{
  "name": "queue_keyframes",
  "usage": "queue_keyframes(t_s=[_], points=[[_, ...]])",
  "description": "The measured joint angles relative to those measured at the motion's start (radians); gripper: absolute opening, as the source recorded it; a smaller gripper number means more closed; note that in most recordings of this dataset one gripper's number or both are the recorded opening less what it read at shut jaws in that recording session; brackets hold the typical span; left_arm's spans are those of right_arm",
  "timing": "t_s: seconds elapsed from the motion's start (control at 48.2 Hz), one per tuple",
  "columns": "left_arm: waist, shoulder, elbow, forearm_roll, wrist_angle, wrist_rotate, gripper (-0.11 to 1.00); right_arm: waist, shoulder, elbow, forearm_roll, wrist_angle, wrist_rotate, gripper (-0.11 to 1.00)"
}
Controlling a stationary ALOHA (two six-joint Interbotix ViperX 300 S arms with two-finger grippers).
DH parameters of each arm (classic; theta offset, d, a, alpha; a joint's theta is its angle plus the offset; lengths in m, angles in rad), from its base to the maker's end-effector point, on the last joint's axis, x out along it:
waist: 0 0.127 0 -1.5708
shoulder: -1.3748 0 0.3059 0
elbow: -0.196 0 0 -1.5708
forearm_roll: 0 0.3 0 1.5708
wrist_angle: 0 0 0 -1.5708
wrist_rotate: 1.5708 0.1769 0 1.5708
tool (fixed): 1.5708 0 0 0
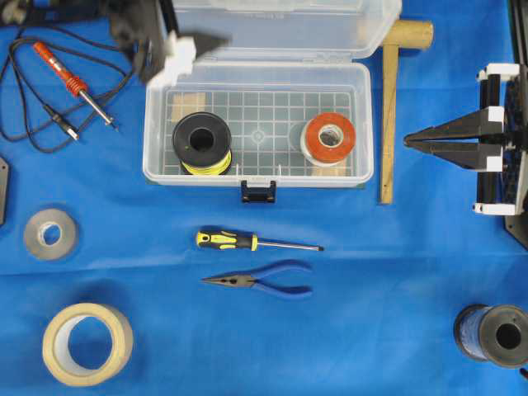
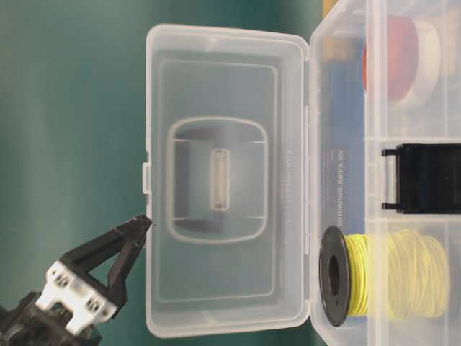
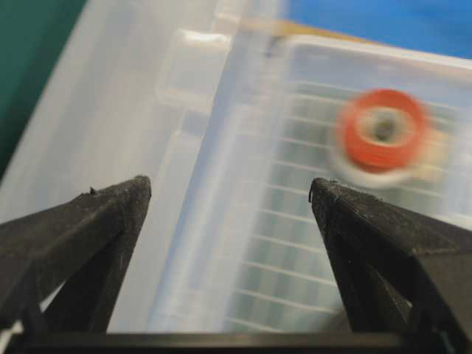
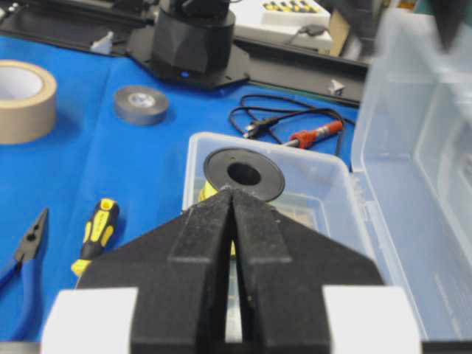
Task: Close the tool box with the left arm.
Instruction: 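Push the clear lid forward and down with the left gripper, then lower the lid onto the box and withdraw the left gripper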
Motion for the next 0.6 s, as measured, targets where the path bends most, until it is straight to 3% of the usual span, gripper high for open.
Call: queue_keyframes(t_s=[0.228, 0.436, 0.602], points=[[-0.135, -0.023, 0.058, -0.011, 0.026, -0.071, 0.93, 0.000, -0.002, -0.002, -0.002, -0.002, -0.002, 0.00], [-0.258, -0.046, 0.092, -0.009, 0.107, -0.232, 0.93, 0.000, -0.002, -0.002, -0.002, -0.002, -0.003, 0.00], [-0.336, -0.066, 0.094, -0.011, 0.135, -0.278, 0.92, 0.000, -0.002, -0.002, -0.002, -0.002, -0.003, 0.00]])
